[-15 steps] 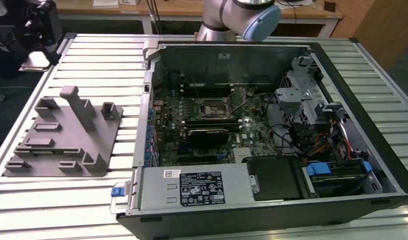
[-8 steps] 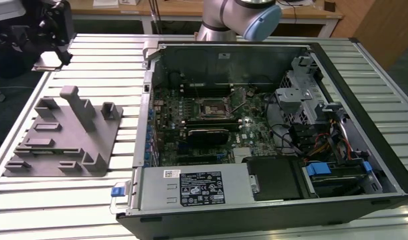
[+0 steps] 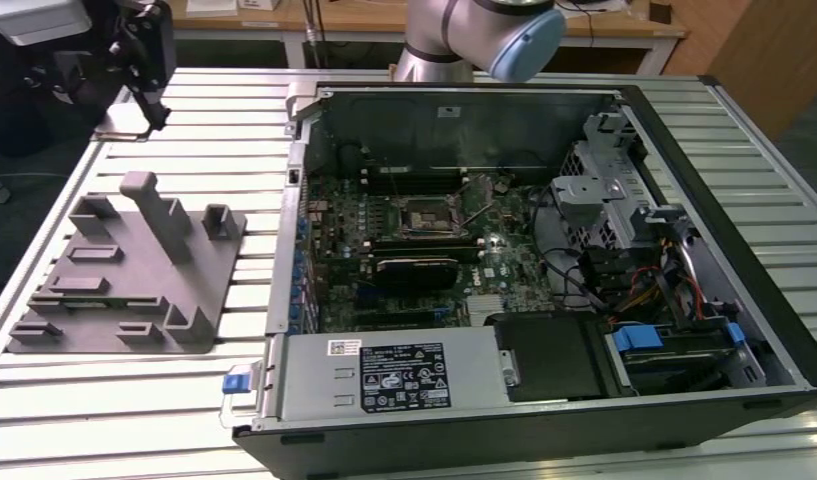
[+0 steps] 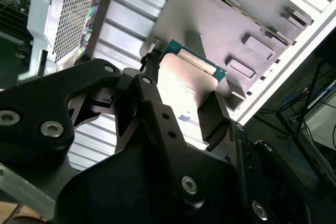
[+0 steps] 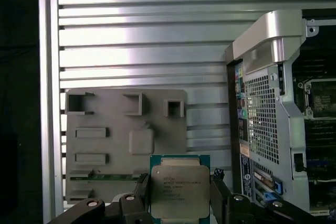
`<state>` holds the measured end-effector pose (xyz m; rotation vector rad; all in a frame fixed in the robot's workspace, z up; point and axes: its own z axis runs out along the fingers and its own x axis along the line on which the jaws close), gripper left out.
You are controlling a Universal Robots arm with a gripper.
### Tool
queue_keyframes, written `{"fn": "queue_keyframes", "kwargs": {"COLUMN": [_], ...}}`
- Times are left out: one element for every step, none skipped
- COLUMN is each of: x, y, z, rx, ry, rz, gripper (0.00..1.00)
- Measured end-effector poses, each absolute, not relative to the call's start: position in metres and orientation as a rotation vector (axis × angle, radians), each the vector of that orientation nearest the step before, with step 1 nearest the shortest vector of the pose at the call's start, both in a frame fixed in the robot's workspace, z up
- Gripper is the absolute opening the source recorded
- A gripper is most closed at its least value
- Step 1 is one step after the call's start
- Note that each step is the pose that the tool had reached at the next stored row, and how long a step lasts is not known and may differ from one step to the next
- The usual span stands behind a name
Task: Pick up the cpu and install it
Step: 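Pick up the cpu and move it towards the insertion slot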
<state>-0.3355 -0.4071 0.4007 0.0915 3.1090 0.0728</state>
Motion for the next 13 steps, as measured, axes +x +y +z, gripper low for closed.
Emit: {"fn": "queue_keyframes", "kwargs": {"x": [-0.333, -0.33, -0.327, -0.324, -0.321, -0.318, -0.315, -0.313, -0.31, -0.308, -0.305, -0.302, -0.3], "y": [-0.407, -0.407, -0.407, -0.407, -0.407, -0.407, -0.407, -0.407, -0.407, -0.407, -0.407, -0.407, -0.407], "z": [0.401, 0.401, 0.401, 0.401, 0.401, 0.401, 0.401, 0.401, 0.401, 0.401, 0.401, 0.401, 0.401], "rx": [0.092, 0.092, 0.092, 0.092, 0.091, 0.092, 0.091, 0.091, 0.092, 0.091, 0.091, 0.091, 0.091], "ry": [3.109, 3.109, 3.109, 3.109, 3.109, 3.109, 3.109, 3.109, 3.109, 3.109, 3.109, 3.109, 3.109], "rz": [0.073, 0.073, 0.073, 0.073, 0.073, 0.073, 0.073, 0.073, 0.073, 0.073, 0.073, 0.073, 0.073], "gripper": [0.54, 0.54, 0.54, 0.54, 0.54, 0.54, 0.54, 0.54, 0.54, 0.54, 0.54, 0.54, 0.54]}}
